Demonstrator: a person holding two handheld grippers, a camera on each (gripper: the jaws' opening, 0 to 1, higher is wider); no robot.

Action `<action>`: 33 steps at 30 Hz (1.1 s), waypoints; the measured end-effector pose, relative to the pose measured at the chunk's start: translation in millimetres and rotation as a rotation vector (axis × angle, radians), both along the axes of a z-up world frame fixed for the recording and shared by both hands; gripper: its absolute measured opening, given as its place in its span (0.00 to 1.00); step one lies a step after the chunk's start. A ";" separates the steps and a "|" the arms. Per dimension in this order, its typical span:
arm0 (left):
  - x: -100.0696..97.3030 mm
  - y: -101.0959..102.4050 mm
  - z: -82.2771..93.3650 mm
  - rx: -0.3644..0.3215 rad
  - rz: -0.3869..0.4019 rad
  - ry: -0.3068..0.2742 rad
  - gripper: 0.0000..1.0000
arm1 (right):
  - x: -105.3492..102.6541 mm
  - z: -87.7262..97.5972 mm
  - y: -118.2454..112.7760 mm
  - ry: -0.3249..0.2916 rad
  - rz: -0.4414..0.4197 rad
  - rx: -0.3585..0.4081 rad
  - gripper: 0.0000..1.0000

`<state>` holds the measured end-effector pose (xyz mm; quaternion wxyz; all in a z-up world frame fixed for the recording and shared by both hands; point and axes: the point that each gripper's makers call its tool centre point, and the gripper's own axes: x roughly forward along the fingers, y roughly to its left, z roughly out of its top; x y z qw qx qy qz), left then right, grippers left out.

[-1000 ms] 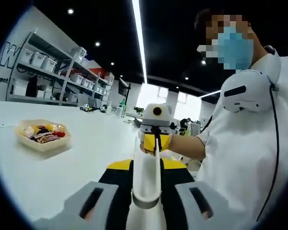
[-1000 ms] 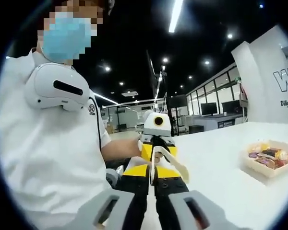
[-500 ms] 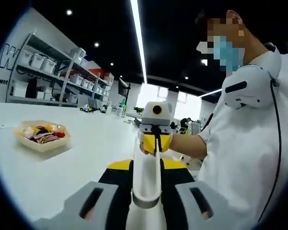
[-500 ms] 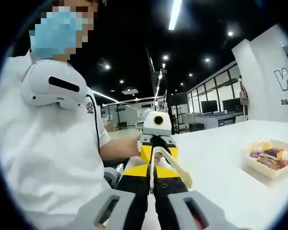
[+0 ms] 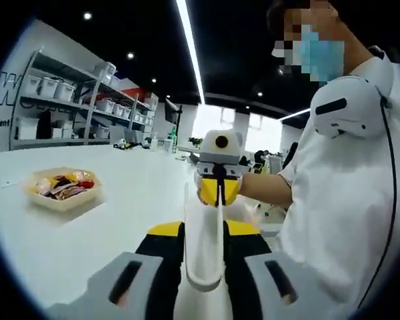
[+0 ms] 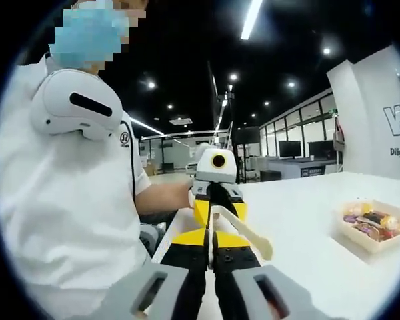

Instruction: Place the target food into the container with the food tongs after gripping and lifting it, then release it inside without dropping or visibly crushing the food.

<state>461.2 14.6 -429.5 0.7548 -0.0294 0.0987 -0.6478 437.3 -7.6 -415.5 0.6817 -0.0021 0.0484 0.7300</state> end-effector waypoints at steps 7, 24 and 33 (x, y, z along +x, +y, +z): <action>3.6 11.3 -8.7 0.041 0.004 -0.009 0.20 | 1.7 -4.4 0.1 -0.025 -0.003 -0.017 0.00; -0.6 5.0 -3.1 0.008 0.007 -0.044 0.17 | 3.3 -18.2 1.0 0.001 0.011 -0.062 0.00; -3.6 4.5 -5.4 0.006 0.001 -0.015 0.18 | 2.9 -15.3 1.7 -0.029 0.029 -0.053 0.00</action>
